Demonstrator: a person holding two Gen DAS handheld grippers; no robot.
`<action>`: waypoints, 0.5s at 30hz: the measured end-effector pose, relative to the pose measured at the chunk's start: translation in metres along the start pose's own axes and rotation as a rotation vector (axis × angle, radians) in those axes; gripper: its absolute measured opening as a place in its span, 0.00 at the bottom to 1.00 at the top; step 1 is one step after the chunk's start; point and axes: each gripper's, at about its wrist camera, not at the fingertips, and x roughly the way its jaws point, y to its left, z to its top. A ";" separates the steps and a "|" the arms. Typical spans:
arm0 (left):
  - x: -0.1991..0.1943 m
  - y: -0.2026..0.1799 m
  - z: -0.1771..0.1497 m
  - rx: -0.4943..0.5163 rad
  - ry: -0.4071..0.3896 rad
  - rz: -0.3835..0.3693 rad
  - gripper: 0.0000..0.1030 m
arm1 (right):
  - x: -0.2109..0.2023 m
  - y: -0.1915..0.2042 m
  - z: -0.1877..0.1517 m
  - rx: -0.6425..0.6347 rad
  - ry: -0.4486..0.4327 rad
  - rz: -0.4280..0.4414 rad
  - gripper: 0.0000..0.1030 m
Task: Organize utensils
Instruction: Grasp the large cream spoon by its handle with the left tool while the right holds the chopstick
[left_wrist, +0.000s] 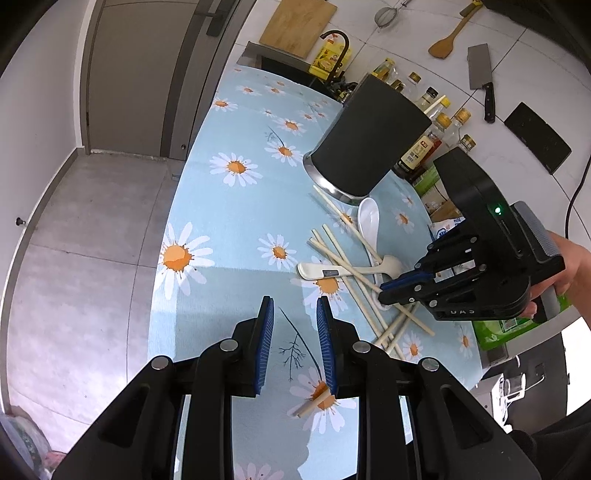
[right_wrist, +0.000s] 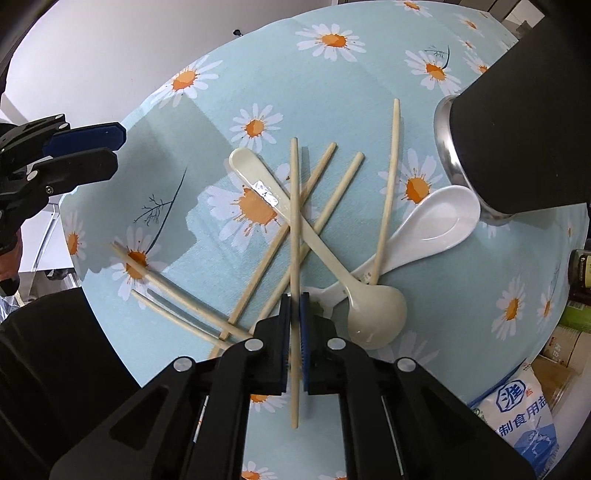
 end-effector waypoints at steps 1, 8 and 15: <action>0.001 0.000 0.001 0.005 0.007 0.003 0.22 | 0.000 0.000 0.000 0.005 -0.002 0.006 0.06; 0.009 -0.012 0.011 0.104 0.052 0.014 0.22 | -0.019 -0.011 -0.005 0.049 -0.060 0.043 0.06; 0.023 -0.033 0.027 0.247 0.111 0.016 0.22 | -0.040 -0.028 -0.024 0.141 -0.151 0.078 0.06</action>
